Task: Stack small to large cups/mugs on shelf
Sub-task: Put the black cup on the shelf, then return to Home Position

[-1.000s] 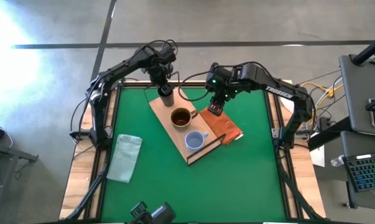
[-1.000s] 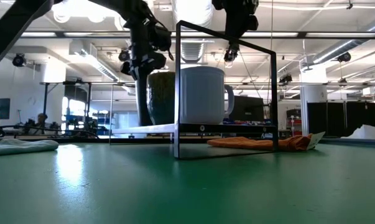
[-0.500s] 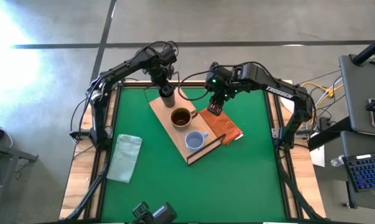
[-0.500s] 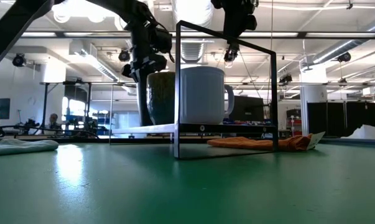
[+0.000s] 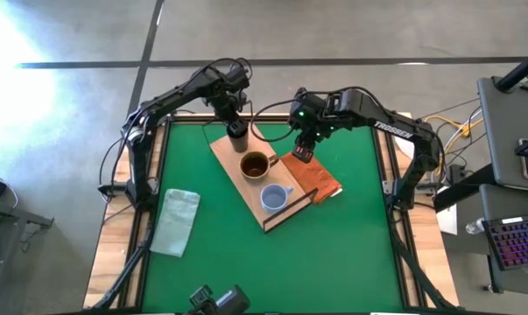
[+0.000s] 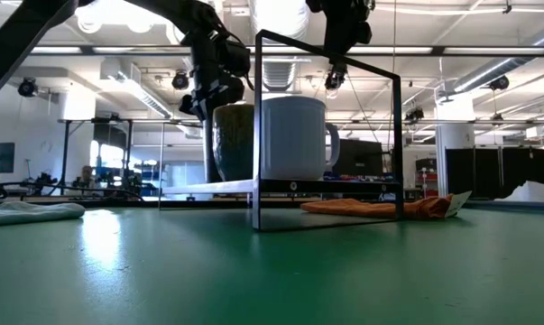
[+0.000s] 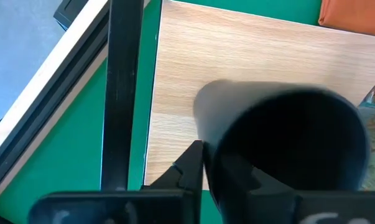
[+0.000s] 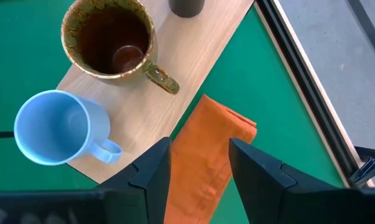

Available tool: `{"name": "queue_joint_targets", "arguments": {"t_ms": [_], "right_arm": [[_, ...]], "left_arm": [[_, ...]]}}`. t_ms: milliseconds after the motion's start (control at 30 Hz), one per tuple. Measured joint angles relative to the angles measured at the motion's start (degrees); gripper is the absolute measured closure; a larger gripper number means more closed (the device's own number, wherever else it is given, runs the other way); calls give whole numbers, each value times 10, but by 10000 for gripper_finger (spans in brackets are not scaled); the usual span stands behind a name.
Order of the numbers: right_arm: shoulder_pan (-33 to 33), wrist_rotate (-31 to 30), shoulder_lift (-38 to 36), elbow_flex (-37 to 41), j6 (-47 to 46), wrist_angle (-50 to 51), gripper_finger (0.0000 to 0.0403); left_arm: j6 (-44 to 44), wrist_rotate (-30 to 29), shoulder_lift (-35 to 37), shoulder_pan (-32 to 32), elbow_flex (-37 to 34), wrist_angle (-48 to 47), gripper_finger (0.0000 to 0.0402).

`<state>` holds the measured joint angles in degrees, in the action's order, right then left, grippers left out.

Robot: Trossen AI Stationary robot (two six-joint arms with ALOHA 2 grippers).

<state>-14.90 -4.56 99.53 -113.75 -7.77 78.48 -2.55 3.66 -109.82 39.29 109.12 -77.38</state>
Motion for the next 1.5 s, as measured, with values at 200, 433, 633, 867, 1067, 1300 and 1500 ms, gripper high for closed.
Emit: {"name": "queue_joint_targets", "arguments": {"t_ms": [200,433,633,867,1067,1300,1500], "right_arm": [[0,0,0,0,4,-2,248],[0,0,0,0,10,-10,248],[-1,0,0,0,26,-21,248],[-1,0,-4,-74,79,-81,248],[4,5,-5,-184,23,-75,248],[17,238,-64,-176,43,-101,248],[116,214,-142,-25,-5,-142,248]], "left_arm": [[0,-2,0,0,0,0,345],[0,-2,17,0,0,-5,314],[-16,-7,62,0,0,-11,308],[-22,-8,164,-25,0,8,307],[-61,1,260,-95,0,51,307],[-25,38,362,-254,-87,333,307],[-32,73,435,-356,-321,594,307]]}}
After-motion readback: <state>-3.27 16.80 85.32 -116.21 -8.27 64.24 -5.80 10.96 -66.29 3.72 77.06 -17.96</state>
